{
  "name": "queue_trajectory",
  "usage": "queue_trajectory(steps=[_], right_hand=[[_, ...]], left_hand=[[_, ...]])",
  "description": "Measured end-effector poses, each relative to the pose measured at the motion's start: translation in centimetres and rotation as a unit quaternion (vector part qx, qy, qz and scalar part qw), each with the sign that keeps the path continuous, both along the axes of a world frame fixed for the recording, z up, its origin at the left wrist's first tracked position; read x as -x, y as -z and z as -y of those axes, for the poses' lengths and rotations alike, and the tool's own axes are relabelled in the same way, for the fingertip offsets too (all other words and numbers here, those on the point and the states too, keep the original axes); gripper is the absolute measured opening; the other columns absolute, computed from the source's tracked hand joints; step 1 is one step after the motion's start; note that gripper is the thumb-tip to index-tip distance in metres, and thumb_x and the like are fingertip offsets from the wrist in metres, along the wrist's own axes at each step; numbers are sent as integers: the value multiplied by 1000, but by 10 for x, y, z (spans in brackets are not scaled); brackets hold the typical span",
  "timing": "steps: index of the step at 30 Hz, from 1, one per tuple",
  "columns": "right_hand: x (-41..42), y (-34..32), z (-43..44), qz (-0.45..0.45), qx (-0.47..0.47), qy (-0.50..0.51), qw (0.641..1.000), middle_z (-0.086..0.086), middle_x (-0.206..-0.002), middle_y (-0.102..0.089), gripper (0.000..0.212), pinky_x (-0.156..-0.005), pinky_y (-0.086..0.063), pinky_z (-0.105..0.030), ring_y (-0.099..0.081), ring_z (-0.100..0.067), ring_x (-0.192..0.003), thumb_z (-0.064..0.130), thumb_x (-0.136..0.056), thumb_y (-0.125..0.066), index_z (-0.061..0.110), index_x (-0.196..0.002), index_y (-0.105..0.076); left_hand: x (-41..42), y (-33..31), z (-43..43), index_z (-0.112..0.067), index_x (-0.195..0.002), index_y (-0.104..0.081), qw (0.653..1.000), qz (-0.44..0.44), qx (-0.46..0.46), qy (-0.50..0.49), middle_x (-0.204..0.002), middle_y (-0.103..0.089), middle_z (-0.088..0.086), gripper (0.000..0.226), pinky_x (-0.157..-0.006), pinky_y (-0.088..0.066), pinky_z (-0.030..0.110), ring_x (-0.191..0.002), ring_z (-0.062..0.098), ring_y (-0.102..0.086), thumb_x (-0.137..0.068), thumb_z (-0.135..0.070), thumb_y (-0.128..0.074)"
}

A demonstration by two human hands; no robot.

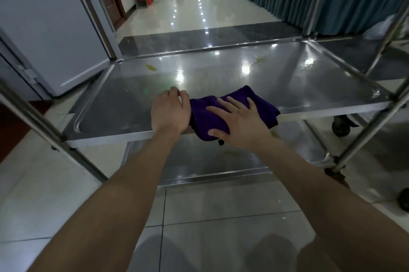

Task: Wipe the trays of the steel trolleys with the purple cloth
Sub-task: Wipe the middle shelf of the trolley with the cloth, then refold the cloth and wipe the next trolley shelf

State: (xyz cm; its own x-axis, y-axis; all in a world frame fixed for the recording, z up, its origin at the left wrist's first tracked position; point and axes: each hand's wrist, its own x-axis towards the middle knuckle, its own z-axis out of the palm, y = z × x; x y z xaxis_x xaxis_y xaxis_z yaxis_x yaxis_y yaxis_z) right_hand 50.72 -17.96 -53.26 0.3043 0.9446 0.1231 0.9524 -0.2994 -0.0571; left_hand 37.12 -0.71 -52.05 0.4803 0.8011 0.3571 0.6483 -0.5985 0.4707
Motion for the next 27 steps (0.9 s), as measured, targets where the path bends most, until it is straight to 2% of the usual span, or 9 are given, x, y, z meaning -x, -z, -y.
queue_trajectory(steps=[4, 7, 10, 13, 15, 17, 20, 24, 27], right_hand=[[28, 17, 16, 16, -118, 42, 992, -2, -170, -44, 62, -130, -15, -64, -36, -27, -158, 52, -106, -59, 35, -163, -43], [42, 32, 18, 14, -212, 64, 975, -6, -154, -60, 56, -128, -20, -65, -51, -30, -147, 30, -100, -74, 26, -154, -58], [51, 31, 18, -16, -225, 79, 971, -8, -147, -65, 57, -128, -20, -67, -54, -31, -143, 18, -94, -79, 23, -149, -63], [61, 4, 20, -83, -168, 113, 976, -8, -146, -66, 55, -130, -19, -64, -55, -31, -142, 10, -94, -75, 22, -147, -64], [67, -27, 21, -133, -98, 142, 976, -5, -144, -66, 53, -130, -20, -58, -54, -30, -140, 11, -99, -69, 24, -150, -62], [75, -57, 26, -168, -45, 166, 971, -5, -139, -67, 51, -124, -31, -53, -58, -31, -133, 12, -101, -65, 25, -150, -61], [102, -103, 44, -233, 7, 187, 954, -6, -134, -70, 50, -107, -49, -48, -64, -33, -122, 9, -101, -61, 25, -148, -62], [161, -171, 76, -310, 63, 236, 919, -7, -127, -74, 49, -91, -55, -39, -68, -31, -112, 8, -102, -59, 27, -147, -64], [208, -231, 88, -362, 90, 255, 892, -7, -123, -73, 46, -93, -56, -42, -69, -31, -109, 7, -101, -58, 28, -141, -67]], left_hand=[[0, 5, -2, -10, -98, -64, 998, 50, -25, 14, -94, -61, 8, 46, -84, -50, 48, -94, 31, -59, -112, -39, -31], [0, 8, -6, -14, -88, -56, 996, 69, -50, 36, -87, -57, 3, 44, -80, -46, 45, -89, 29, -57, -111, -42, -31], [4, 10, -4, -15, -89, -60, 992, 89, -43, 84, -89, -63, 2, 43, -79, -50, 45, -90, 28, -59, -109, -44, -35], [15, 4, -1, -12, -101, -69, 988, 56, -7, 145, -103, -67, 5, 32, -87, -52, 45, -101, 28, -62, -105, -36, -48], [34, -7, 6, -10, -108, -72, 983, 13, 7, 184, -113, -66, 9, 16, -92, -52, 46, -108, 32, -62, -99, -21, -63], [60, -21, 18, -8, -113, -71, 976, -32, 26, 216, -117, -65, 13, 19, -91, -53, 49, -108, 37, -62, -95, -12, -69], [112, -55, 41, -9, -121, -71, 966, -101, 84, 224, -123, -64, 12, 25, -95, -54, 47, -114, 37, -62, -97, -14, -72], [192, -123, 61, -11, -144, -62, 921, -213, 246, 212, -143, -59, 15, 44, -102, -53, 38, -120, 36, -64, -101, -17, -69], [263, -184, 72, -15, -139, -62, 884, -242, 333, 224, -144, -56, 7, 37, -104, -55, 45, -118, 30, -65, -103, -20, -69]])
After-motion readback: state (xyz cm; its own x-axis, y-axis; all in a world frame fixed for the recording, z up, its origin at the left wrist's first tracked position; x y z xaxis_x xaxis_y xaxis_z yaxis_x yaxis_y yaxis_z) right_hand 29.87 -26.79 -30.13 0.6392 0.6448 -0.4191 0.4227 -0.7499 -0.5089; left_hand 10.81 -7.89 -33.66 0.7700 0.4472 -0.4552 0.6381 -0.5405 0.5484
